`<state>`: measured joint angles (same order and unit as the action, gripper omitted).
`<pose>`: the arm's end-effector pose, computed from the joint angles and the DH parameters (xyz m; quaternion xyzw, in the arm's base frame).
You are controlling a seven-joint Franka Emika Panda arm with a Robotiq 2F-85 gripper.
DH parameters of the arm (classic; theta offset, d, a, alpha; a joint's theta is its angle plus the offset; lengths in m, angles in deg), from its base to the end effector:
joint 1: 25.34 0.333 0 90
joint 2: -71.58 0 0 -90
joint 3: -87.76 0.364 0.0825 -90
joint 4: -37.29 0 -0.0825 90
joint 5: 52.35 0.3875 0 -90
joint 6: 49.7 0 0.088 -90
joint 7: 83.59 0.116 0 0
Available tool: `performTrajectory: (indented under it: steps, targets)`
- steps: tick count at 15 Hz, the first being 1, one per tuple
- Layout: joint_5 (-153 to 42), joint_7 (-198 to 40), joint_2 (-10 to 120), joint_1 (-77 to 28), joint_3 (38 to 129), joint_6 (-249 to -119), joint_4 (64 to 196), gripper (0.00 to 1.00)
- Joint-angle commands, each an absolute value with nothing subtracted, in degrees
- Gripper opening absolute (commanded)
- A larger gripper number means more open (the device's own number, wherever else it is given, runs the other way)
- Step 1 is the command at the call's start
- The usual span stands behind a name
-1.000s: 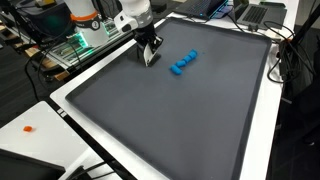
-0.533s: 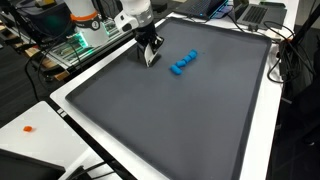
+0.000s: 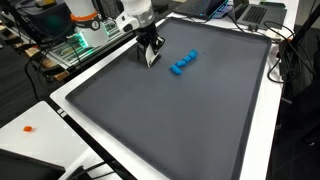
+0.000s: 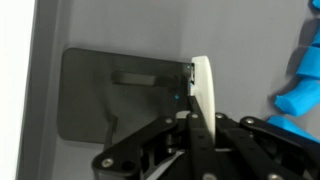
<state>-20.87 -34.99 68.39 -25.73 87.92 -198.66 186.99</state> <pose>0.4304 -0.0099 0.2617 -0.7779 0.6135 0.0842 0.1068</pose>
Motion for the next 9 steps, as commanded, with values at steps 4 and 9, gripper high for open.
performTrajectory:
  steps: [4, 9]
  targets:
    - [-18.3, -35.2, 66.5, -25.3, 88.2, -200.6, 186.7, 0.01]
    - [-19.7, -34.5, 66.1, -25.1, 88.1, -200.0, 186.6, 0.01]
